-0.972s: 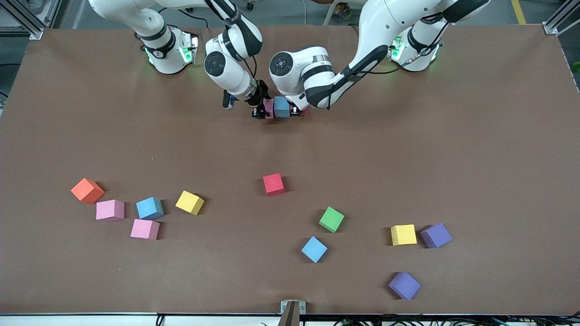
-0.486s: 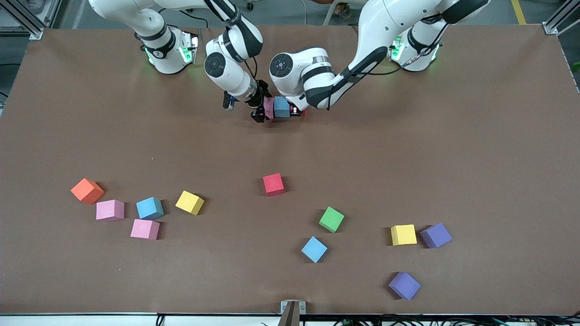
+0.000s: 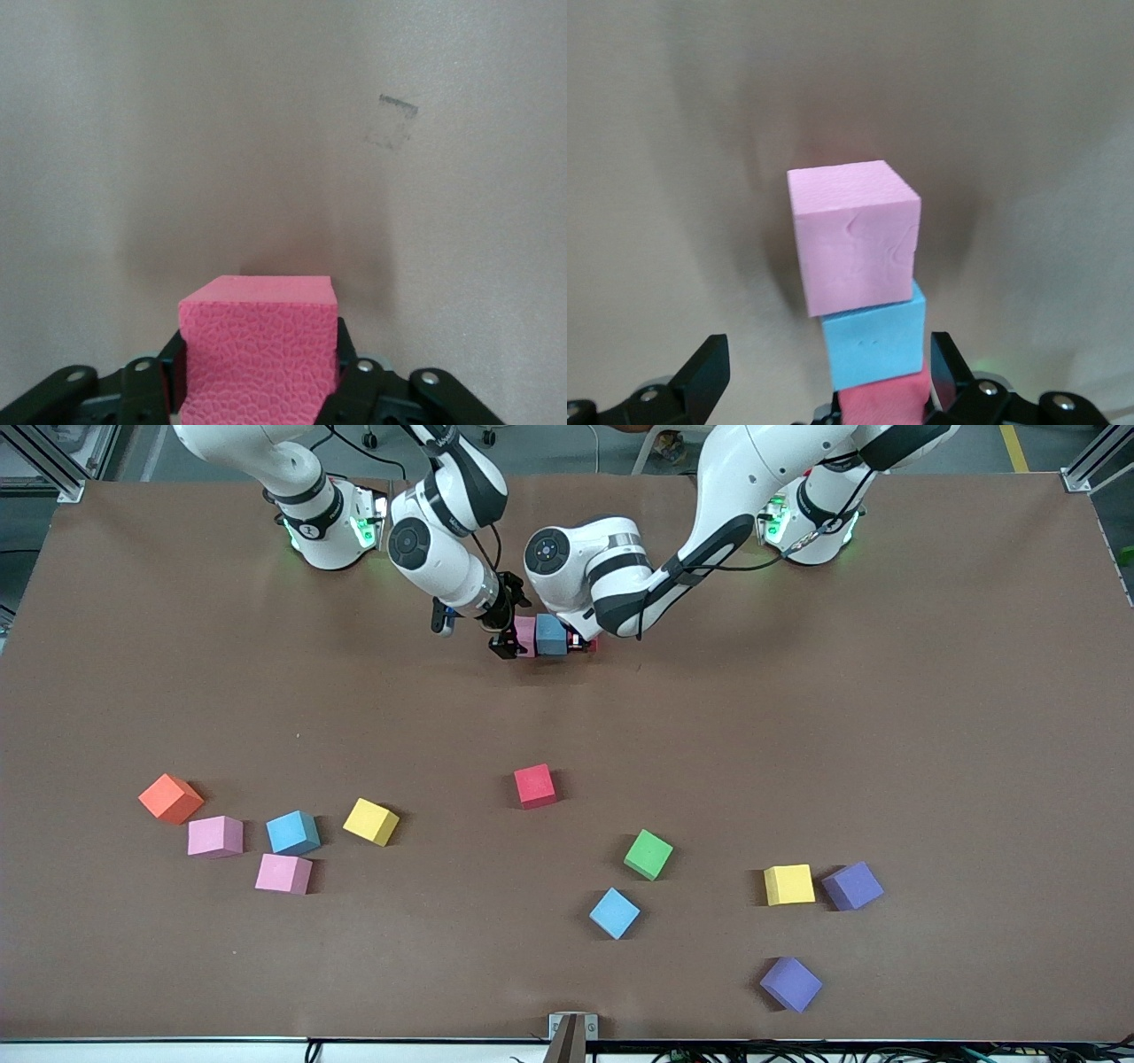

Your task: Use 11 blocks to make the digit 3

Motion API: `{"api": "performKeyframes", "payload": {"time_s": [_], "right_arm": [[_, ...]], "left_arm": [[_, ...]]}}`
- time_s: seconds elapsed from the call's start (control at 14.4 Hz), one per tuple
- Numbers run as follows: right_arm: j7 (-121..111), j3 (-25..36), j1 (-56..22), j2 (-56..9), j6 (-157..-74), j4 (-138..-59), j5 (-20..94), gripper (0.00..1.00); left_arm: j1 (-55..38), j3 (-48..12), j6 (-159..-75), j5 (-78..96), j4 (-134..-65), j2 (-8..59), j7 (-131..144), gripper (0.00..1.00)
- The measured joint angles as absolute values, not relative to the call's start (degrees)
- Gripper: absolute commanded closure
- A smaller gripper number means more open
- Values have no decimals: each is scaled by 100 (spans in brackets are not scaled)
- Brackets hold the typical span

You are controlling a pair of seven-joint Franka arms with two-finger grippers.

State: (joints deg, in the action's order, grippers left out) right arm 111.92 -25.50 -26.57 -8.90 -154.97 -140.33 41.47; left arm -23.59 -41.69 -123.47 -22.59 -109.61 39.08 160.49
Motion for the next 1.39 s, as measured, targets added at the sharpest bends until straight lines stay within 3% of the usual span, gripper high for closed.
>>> {"api": "performKeyframes", "payload": {"time_s": [0.07,0.62,1.04,1.39], "right_arm": [[11168,-2547,-2569,-861,-15494,-14033,4066,0],[9767,-2476,-573,-978,-15202,-13726,1433,0],[9494,-2477,-79,-1866,-13502,-11692,-59,0],[8617,-2265,16,-2459,-13364,-10728,-978,0]], "left_arm": [[-2400,-4122,-12349,-2259,-10961,3915,16049,0],[-2450,-4096,-12096,-2259,-10781,3942,16048,0],[-2469,-4395,-11187,-2263,-10271,3844,15898,0],[-1972,-4380,-10859,-2407,-10013,3418,15275,0]]}}
